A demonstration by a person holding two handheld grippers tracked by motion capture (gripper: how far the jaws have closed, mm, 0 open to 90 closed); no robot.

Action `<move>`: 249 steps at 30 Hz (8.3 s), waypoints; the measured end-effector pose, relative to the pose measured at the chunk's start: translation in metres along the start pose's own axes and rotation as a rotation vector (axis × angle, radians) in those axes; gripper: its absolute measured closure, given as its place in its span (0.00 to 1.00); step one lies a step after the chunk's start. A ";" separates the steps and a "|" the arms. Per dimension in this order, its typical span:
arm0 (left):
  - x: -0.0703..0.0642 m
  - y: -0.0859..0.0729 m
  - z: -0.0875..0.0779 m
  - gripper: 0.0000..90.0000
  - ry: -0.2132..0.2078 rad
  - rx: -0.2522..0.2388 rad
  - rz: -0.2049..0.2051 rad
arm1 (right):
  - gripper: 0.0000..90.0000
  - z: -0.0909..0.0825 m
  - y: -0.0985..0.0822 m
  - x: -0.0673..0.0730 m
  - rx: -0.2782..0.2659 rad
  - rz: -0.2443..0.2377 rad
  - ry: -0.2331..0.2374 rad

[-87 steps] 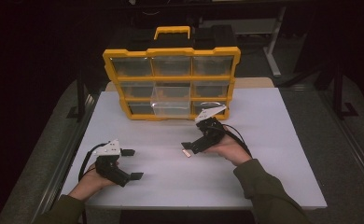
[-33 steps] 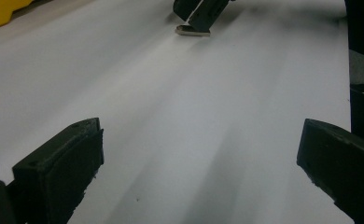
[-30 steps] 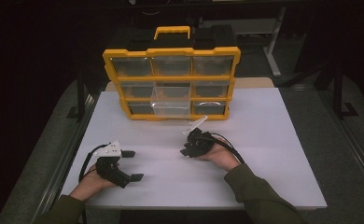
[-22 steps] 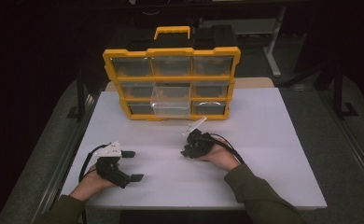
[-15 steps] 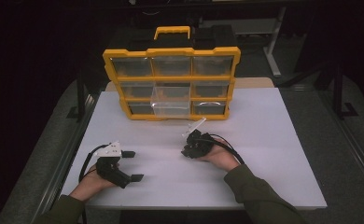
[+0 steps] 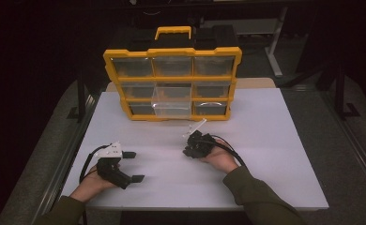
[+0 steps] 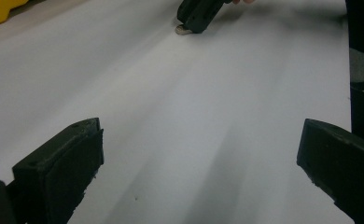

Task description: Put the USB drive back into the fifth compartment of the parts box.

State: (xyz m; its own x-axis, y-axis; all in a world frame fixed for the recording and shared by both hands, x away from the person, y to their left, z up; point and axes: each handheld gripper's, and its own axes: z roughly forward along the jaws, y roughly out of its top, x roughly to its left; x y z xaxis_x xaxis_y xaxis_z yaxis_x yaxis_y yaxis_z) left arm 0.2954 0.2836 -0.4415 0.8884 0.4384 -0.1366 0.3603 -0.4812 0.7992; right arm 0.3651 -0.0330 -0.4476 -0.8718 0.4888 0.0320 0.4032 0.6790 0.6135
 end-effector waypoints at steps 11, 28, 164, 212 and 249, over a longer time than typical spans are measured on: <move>0.000 0.000 -0.001 0.00 -0.001 -0.001 0.001 | 0.87 -0.005 -0.001 -0.004 0.015 0.014 0.015; 0.000 0.000 0.000 0.00 -0.001 0.000 0.001 | 0.87 -0.025 -0.002 -0.015 -0.005 0.034 0.041; 0.000 -0.001 -0.003 0.00 0.001 -0.015 -0.009 | 0.86 -0.113 0.153 -0.054 -0.142 -0.053 -0.034; 0.008 0.003 -0.001 0.00 0.012 -0.022 0.002 | 0.31 -0.154 0.077 -0.047 -0.284 0.063 -0.040; 0.010 0.004 -0.002 0.00 0.008 -0.029 -0.005 | 0.01 -0.106 -0.017 -0.029 -0.334 0.128 -0.071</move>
State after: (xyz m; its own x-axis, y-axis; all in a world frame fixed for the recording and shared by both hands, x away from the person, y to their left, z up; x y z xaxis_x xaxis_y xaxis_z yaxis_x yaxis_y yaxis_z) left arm 0.3047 0.2875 -0.4387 0.8842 0.4470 -0.1357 0.3561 -0.4568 0.8152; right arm 0.3536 -0.1168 -0.3750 -0.7938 0.6031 0.0777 0.3845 0.3988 0.8326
